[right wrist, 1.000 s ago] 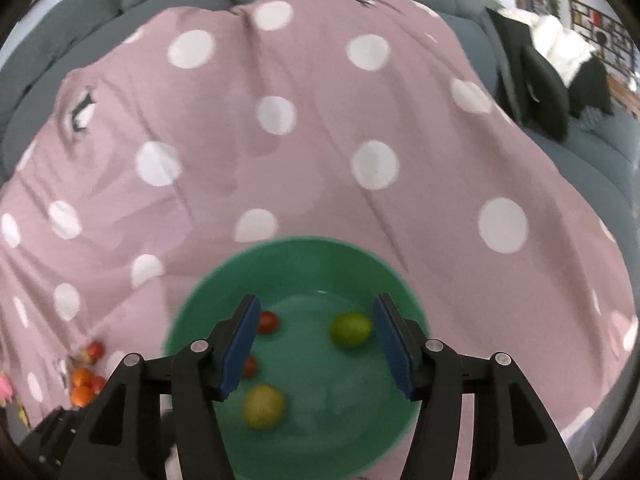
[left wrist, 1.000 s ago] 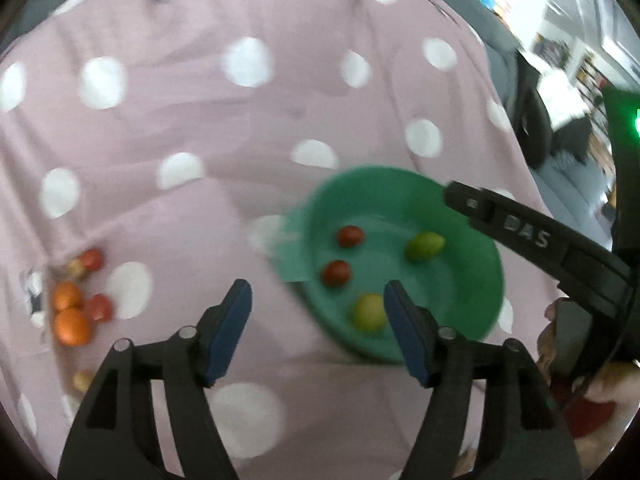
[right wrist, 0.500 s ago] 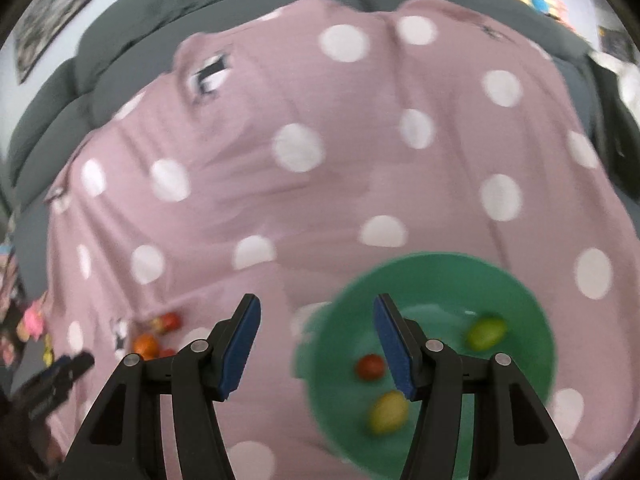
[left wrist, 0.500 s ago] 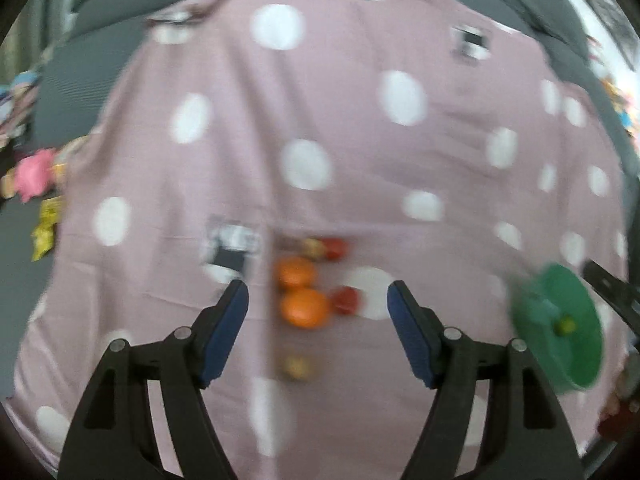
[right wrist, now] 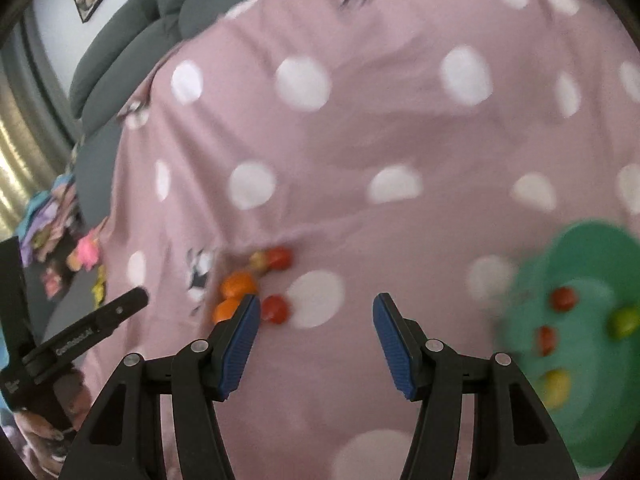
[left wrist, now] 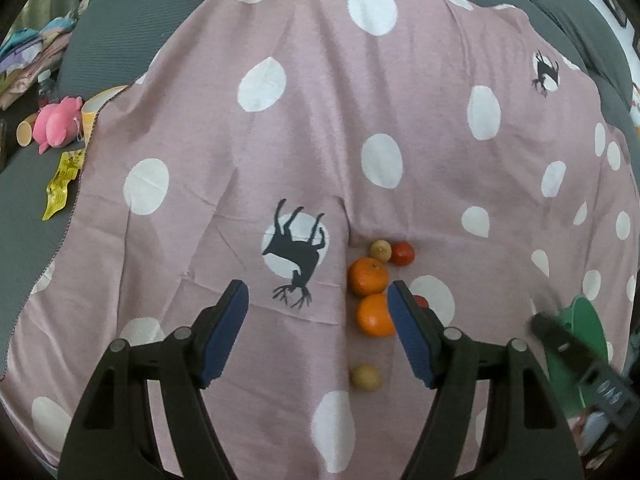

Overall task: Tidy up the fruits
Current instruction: 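Return the right tool to the fruits and grasp the large orange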

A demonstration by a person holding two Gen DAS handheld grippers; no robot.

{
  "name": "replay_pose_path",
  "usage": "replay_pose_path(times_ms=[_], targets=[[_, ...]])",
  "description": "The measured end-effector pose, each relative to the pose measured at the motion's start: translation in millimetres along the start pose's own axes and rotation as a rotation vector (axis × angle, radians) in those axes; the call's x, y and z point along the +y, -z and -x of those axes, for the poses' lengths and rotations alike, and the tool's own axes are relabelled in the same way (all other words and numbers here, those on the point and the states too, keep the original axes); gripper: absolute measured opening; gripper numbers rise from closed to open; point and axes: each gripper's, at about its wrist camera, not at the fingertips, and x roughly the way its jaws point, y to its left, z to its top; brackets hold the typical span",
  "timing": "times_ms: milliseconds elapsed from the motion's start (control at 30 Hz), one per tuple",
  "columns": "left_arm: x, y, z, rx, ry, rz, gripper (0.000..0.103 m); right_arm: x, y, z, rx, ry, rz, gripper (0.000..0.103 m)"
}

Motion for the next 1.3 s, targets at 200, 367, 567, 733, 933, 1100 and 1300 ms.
replay_pose_path(times_ms=[200,367,567,733,933,1100,1300], targets=[[24,-3,-4,0.014,0.038,0.072,0.072,36,12,-55,0.127,-0.047,0.020,0.059],[33,-6,-7,0.022,0.053,0.106,0.072,48,13,-93,0.206,-0.089,-0.008,0.048],[33,-8,-10,0.033,0.078,0.108,0.072,51,10,-114,0.227,-0.108,-0.031,0.046],[27,-9,-17,0.052,0.088,0.099,0.071,54,8,-118,0.197,-0.106,0.000,0.046],[17,-11,-22,0.064,0.112,0.080,0.071,48,10,-113,0.213,-0.122,-0.020,0.043],[4,-12,-31,0.085,0.131,0.044,0.071,29,6,-87,0.175,-0.063,-0.042,0.043],[-19,-16,-55,0.140,0.191,-0.003,0.061,-8,5,-56,0.131,0.112,-0.066,0.043]])
